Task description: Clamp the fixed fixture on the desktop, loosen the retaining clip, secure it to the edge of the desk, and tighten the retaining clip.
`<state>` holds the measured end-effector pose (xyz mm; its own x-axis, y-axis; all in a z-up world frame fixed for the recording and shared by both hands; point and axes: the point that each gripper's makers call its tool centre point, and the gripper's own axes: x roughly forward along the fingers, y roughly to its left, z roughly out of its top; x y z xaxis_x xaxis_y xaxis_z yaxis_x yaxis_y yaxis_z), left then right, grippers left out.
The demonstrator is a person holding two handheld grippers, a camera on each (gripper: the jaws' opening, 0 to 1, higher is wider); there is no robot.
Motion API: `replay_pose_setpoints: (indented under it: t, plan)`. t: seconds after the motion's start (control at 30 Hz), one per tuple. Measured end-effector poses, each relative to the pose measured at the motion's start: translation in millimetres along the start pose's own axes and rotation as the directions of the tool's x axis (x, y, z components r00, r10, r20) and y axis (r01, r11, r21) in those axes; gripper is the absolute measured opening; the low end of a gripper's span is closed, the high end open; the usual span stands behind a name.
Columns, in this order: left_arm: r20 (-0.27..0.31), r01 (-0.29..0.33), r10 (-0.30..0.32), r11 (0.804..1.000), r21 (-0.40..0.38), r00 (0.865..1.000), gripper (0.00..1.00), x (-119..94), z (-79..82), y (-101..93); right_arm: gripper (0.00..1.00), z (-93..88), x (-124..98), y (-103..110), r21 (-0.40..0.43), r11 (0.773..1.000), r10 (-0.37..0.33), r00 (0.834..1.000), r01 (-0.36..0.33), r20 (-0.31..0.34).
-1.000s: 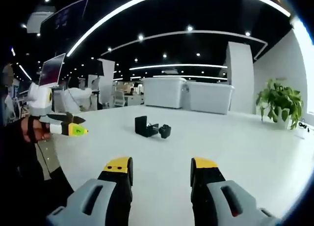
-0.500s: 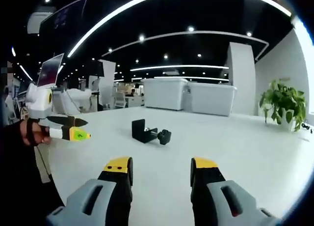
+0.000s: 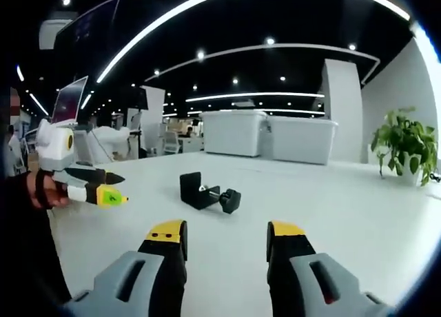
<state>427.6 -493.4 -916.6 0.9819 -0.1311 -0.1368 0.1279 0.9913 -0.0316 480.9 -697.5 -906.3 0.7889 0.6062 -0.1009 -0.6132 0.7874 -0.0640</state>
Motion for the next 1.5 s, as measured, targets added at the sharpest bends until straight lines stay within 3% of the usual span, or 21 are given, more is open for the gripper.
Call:
replay_pose_setpoints:
  t: [0.9, 1.17, 1.5]
  plan:
    - [-0.022, 0.031, -0.031, 1.000, 0.001, 0.999, 0.62, 53, -2.6, -10.1, 0.43, -6.6, 13, -5, 0.040, 0.999, -0.012, 1.000, 0.012, -0.004]
    - [-0.002, 0.021, -0.021, 1.000, 0.021, 1.000, 0.61, 66, 2.3, -7.8, 0.43, -8.2, 14, -6, 0.031, 0.999, -0.019, 1.000, 0.019, -0.010]
    - [-0.021, 0.051, -0.051, 0.999, 0.008, 0.998, 0.61, 88, 1.9, -9.4, 0.43, -13.3, 13, -8, -0.001, 1.000, -0.029, 0.999, 0.029, -0.020]
